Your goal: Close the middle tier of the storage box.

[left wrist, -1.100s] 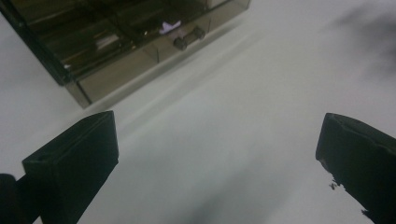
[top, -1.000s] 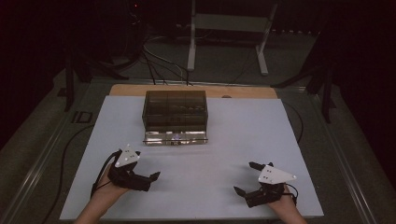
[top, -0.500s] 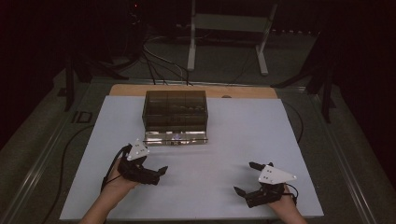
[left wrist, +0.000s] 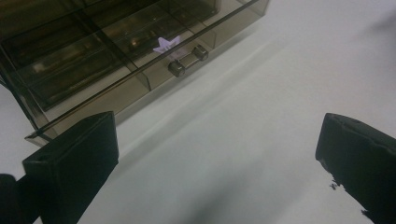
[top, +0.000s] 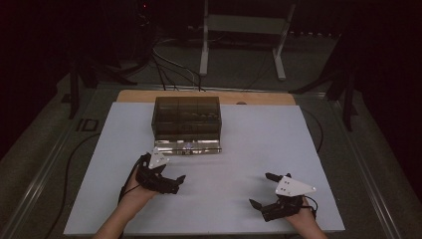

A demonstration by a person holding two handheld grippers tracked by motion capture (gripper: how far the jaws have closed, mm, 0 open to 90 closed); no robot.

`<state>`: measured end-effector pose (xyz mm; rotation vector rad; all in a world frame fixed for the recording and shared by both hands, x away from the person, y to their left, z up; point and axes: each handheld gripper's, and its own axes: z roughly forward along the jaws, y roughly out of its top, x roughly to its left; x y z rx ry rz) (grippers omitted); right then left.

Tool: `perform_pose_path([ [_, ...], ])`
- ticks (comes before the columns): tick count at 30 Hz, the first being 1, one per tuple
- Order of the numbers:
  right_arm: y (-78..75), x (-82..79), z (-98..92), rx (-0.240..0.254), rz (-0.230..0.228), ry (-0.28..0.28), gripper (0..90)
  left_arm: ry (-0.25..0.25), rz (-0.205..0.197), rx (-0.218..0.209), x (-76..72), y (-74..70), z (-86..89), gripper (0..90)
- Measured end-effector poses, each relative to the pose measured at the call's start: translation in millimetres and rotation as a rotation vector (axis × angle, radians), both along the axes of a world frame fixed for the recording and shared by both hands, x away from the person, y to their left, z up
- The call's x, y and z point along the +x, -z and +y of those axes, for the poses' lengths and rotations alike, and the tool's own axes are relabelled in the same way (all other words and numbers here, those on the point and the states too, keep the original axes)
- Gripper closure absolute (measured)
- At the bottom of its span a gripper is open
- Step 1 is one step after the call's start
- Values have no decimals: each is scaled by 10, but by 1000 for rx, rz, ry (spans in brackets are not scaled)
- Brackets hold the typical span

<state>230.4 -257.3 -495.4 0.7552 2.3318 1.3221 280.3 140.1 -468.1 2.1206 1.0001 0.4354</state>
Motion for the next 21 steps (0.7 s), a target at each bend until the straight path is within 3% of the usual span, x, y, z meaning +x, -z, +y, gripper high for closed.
perform_pose_path([
  [10, 2, 1, 2, -1, 1, -2, 3, -34, 41, 0, 63, 103, -67, 0],
  [21, 3, 2, 2, -2, -1, -1, 4, -65, 58, -9, 141, 192, -124, 0],
])
